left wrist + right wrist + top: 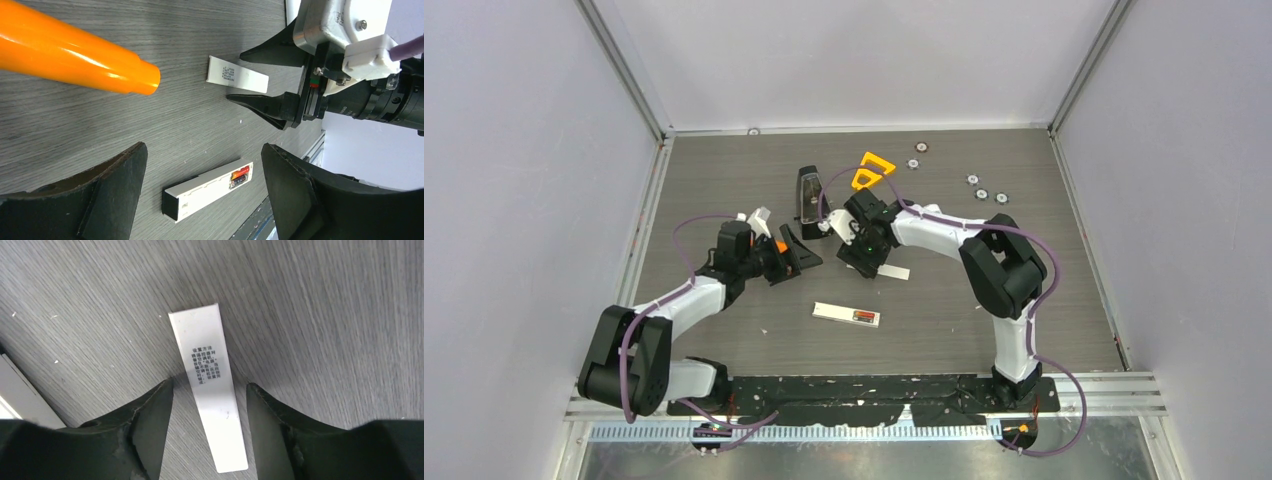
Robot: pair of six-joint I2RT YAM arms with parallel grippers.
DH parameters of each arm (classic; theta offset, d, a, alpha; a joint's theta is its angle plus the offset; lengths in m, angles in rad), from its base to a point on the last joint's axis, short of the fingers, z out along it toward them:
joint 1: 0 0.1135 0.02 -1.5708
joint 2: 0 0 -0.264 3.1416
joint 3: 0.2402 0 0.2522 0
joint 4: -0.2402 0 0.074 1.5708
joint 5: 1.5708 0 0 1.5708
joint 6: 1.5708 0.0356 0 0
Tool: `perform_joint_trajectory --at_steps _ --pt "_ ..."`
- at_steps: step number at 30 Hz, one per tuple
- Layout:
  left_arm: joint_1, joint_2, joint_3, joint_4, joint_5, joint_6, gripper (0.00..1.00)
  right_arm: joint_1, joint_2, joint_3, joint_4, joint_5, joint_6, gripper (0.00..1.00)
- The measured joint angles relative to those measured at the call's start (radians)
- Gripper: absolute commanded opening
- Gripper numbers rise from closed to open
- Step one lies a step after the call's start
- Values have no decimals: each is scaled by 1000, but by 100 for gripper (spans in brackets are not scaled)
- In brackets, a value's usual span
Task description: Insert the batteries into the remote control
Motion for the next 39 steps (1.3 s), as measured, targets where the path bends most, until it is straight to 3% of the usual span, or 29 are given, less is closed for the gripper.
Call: perform_joint_trajectory --at_steps 3,9,19,39 --pt "0 0 0 0 0 0 85 0 25 34 -26 -14 -3 45" --pt "0 0 0 -1 0 2 85 2 51 75 -63 -25 -4 34" --pt "0 28 0 19 1 3 81 2 39 56 -35 -26 5 33" --pt "-81 185 8 261 26 -73 71 14 -158 -106 137 -100 66 33"
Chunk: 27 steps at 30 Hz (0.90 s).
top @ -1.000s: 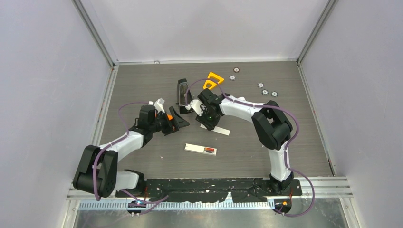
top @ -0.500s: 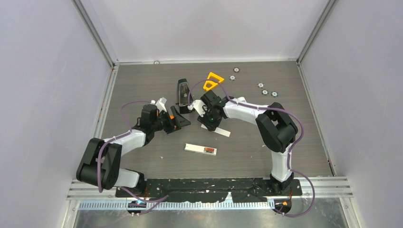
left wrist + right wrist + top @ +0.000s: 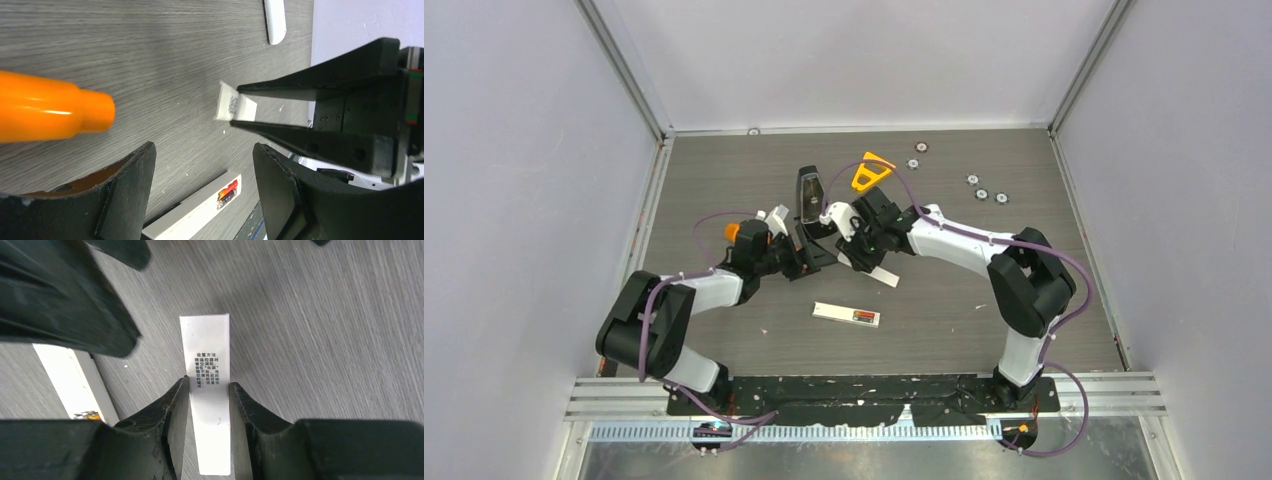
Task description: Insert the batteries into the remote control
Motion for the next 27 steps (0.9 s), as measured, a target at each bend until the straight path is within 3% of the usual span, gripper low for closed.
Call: perform_joint_trajectory --at_steps 7,11,19,22,23,25,27 --pt "-24 51 18 48 1 -38 64 35 -15 -18 31 -27 17 34" --pt "-26 77 19 76 2 -65 54 49 -15 -20 42 -39 26 33" --pt "-29 115 19 121 20 -113 22 53 -15 -20 56 -48 32 34" --pt "-31 115 19 135 29 -121 2 53 -15 -20 56 -49 34 34" --pt "-31 115 19 140 32 -126 0 53 -15 -20 55 -49 34 35" --pt "-31 116 19 153 44 -132 0 53 -15 -20 55 -50 35 39" --pt "-32 118 19 162 49 -130 0 53 -15 -20 53 -49 36 55"
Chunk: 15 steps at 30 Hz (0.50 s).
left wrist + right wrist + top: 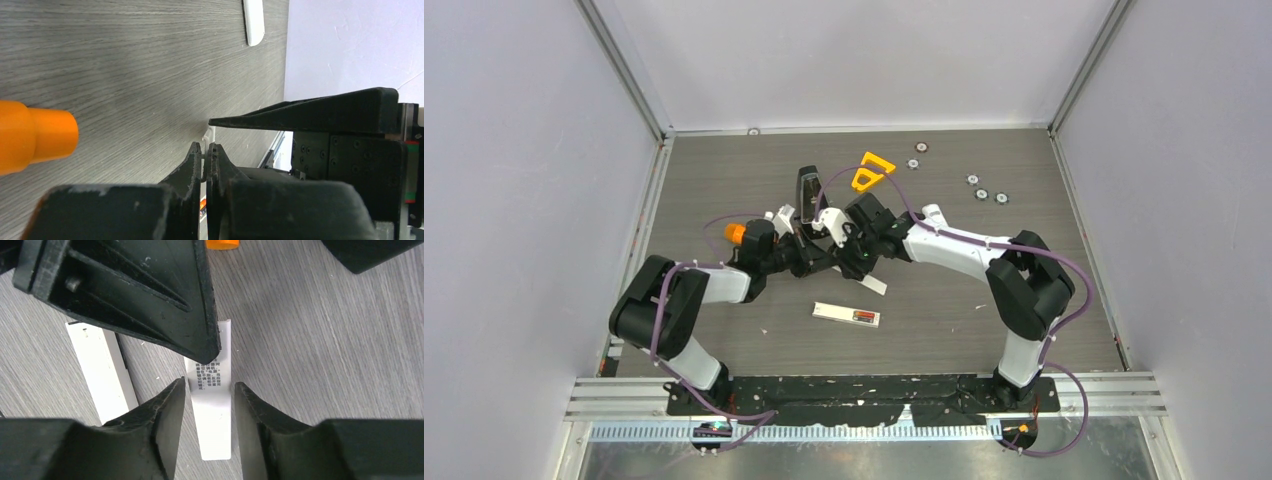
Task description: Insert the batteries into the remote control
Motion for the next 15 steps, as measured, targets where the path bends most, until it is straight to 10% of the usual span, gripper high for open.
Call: perform_joint_trajectory --at_steps 5,15 --pt "-1 -5 -2 17 4 -6 0 0 -11 0 0 -2 23 88" --pt "13 -296 -55 -19 3 -6 0 -115 -330 -149 102 -123 278 92"
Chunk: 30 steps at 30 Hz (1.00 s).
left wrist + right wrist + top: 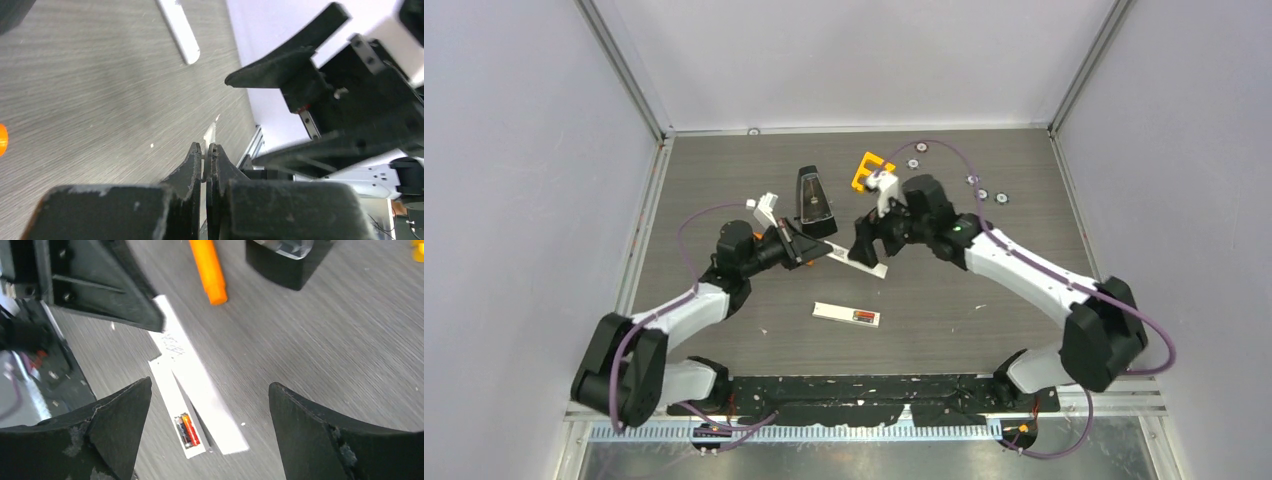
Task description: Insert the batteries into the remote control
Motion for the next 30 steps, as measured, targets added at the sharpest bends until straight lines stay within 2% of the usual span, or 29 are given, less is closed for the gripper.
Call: perform_joint_trajectory --at_steps 6,14,19,26,30 --pt "16 -239 1 -104 -32 -6 0 -107 -183 -169 238 -36 401 93" --pt "19 -390 39 -210 -87 -108 0 -106 -234 -265 491 -79 821 90" --pt "23 -449 39 -223 -128 -187 0 -106 -271 -270 546 -86 948 89" --pt "25 -512 39 -223 -166 -244 0 -106 -303 -296 612 -105 1025 83" --pt "25 -528 29 -201 -188 -283 0 -106 -311 -313 618 -113 1037 87"
